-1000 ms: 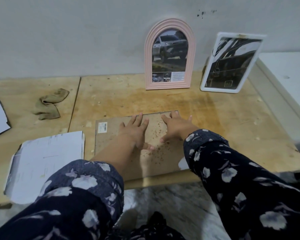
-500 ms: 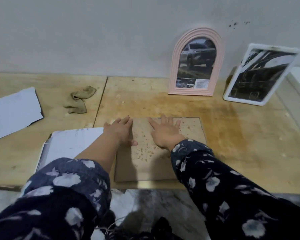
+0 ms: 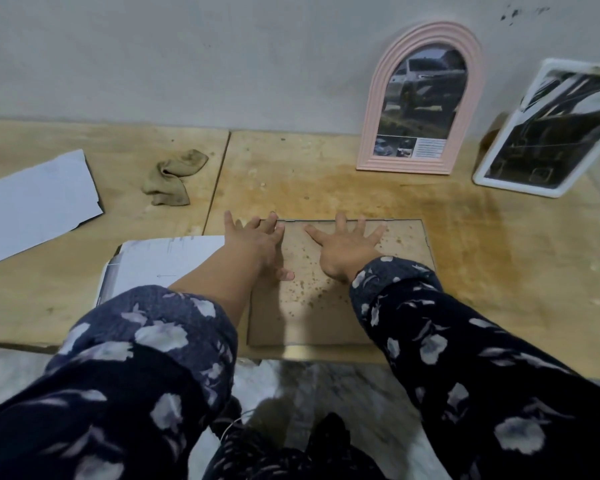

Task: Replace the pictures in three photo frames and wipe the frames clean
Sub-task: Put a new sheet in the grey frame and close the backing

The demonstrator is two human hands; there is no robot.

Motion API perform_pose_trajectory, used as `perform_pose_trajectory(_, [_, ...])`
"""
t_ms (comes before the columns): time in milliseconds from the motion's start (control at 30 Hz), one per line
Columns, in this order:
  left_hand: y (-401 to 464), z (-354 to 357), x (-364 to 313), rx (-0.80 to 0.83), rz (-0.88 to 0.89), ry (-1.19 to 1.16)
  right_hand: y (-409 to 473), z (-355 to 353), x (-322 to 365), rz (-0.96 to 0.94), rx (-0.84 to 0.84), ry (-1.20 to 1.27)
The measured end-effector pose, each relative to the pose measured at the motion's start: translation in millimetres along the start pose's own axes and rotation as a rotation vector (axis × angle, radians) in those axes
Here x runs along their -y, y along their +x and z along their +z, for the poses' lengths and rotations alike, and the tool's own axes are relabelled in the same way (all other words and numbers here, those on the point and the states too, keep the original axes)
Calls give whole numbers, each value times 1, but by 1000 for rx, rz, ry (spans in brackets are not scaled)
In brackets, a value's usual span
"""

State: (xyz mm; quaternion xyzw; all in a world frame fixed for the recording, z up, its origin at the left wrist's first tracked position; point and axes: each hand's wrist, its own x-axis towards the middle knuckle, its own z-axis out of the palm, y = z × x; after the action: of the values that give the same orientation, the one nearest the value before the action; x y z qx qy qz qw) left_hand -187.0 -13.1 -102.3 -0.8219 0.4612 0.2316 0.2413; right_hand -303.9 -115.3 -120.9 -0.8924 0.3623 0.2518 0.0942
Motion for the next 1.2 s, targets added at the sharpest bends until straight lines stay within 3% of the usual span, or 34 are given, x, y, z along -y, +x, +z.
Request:
perform_pose_trajectory(267, [-1,20,3,-101,30,-92,-2,1,-4,-33,-5,36])
perform_pose_trajectory(400, [-15,50,5,-269,-75,-342,-17,23,-48,-122,-117,146])
perform_pose_trajectory(533, [-31,74,-1,-385,-191,-540,-40,45,-97,56,-148,248])
perform_pose_trajectory(667, [-44,80,-6,-492,-211,-536,-59,55,-122,145,-185,336])
perform_pose_trajectory(867, [-53,83,-21,-510,-350,-611,-75,60,-130,329,-299,528])
perform_pose_trajectory(1000, [-55,80,-32,-471,-444,-745,-78,60,-127,412,-270,663])
perform_pose_trajectory(1200, [-65,64,-15,-360,-374,-1261,-82,35,-136,448,-270,1166])
